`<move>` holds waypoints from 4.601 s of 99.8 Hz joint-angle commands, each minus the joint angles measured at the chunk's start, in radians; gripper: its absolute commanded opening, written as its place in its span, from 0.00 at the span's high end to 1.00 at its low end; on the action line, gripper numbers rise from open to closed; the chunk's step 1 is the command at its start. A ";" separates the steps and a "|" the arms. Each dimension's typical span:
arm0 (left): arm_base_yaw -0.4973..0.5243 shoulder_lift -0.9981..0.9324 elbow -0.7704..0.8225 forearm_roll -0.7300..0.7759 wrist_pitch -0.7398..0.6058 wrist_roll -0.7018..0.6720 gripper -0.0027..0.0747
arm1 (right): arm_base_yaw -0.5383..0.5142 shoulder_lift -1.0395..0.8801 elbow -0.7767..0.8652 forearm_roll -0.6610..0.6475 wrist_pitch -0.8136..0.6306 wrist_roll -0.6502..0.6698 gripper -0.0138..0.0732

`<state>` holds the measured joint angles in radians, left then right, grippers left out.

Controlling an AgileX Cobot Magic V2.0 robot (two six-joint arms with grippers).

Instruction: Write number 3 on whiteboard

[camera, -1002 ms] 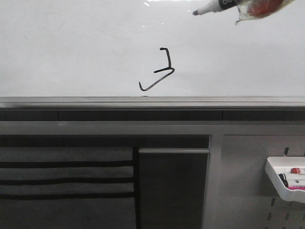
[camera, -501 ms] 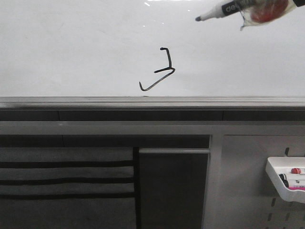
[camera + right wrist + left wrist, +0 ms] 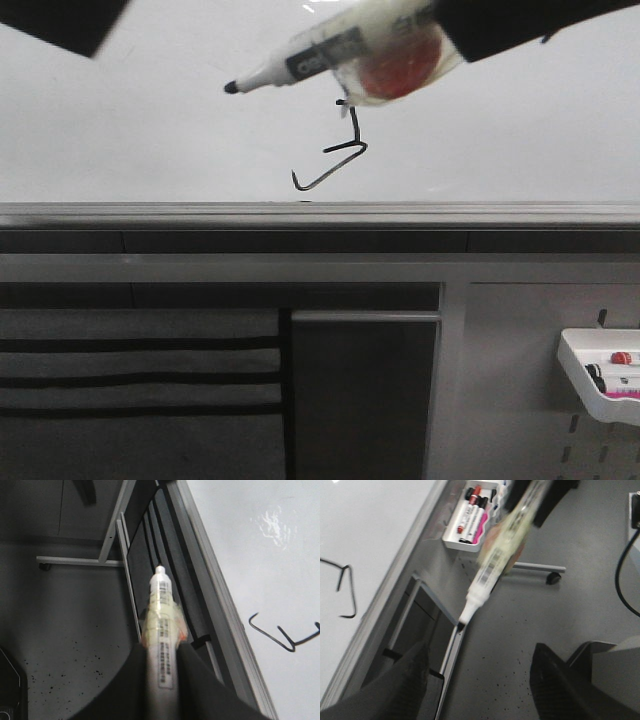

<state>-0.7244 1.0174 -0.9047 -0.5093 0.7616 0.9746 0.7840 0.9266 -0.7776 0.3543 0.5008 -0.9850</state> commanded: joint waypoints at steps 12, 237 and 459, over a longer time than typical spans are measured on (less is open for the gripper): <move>-0.109 0.147 -0.112 0.038 -0.047 0.011 0.44 | 0.026 0.029 -0.025 0.010 -0.095 -0.013 0.90; 0.523 0.426 0.011 -0.253 -0.585 -0.321 0.97 | -0.354 -0.120 -0.024 0.016 0.012 0.230 0.50; 0.529 -0.752 0.592 0.267 -0.461 -0.714 0.99 | -0.639 -0.511 0.132 -0.005 0.008 0.725 0.93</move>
<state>-0.1984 0.2539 -0.2994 -0.2296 0.3819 0.2728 0.1531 0.4002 -0.6191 0.3402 0.5787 -0.2563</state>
